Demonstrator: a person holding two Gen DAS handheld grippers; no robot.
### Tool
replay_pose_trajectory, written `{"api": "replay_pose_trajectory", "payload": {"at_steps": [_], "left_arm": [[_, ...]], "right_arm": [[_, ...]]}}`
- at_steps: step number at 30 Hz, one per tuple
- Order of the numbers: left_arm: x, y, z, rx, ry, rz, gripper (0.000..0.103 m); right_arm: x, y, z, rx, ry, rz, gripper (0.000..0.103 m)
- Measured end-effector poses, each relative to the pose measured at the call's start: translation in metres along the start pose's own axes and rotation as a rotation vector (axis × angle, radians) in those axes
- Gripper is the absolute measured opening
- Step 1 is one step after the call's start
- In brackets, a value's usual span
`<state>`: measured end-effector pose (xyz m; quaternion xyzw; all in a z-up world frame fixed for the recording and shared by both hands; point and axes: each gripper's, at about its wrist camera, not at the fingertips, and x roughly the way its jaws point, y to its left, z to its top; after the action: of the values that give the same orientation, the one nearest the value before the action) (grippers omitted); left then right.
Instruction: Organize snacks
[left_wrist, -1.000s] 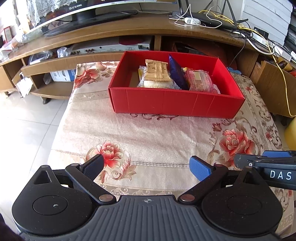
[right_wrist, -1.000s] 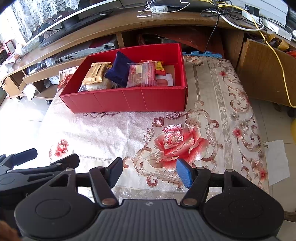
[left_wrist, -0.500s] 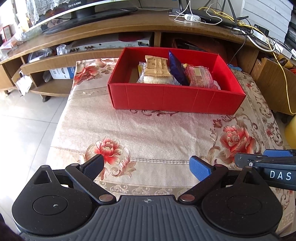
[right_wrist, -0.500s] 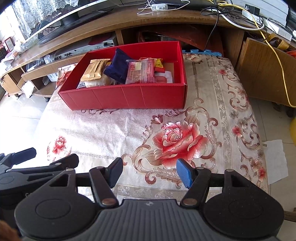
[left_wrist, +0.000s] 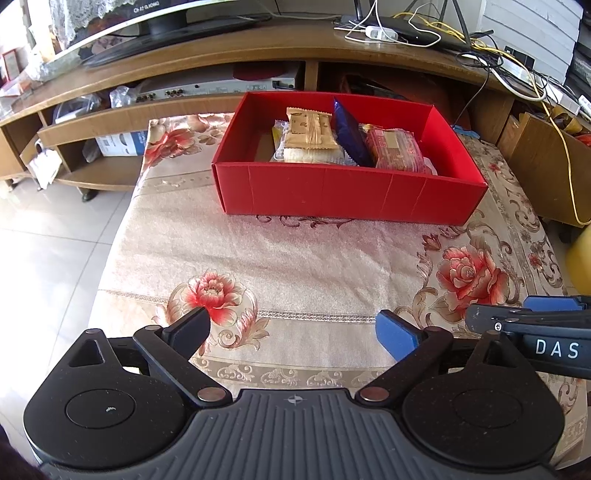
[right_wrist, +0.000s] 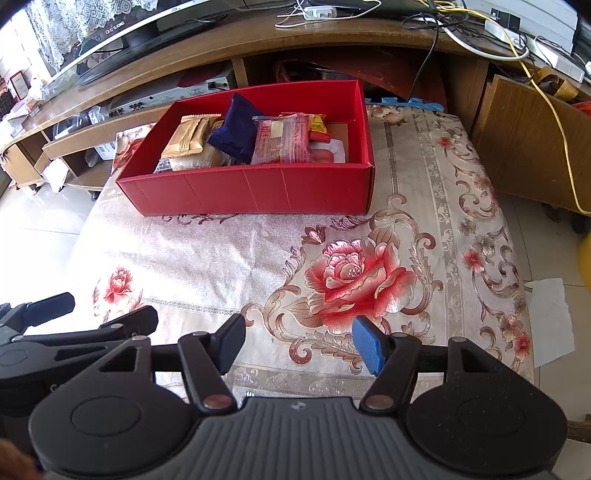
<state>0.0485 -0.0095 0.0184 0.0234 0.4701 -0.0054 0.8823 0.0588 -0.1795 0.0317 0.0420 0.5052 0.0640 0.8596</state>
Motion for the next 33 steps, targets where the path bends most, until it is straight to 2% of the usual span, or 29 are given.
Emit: {"api": "replay_pose_trajectory", "payload": {"at_steps": [12,33], "left_arm": [[-0.0020,-0.0016,-0.0009,0.019,-0.018,0.008,0.096],[-0.0017,-0.0017,-0.0041,0.029,0.002,0.011,0.095]], "right_arm": [[0.0007,0.0009,-0.0011,-0.004,0.001,0.000,0.060],[0.0026,0.0023,-0.0034,-0.024,0.020,-0.010,0.060]]}}
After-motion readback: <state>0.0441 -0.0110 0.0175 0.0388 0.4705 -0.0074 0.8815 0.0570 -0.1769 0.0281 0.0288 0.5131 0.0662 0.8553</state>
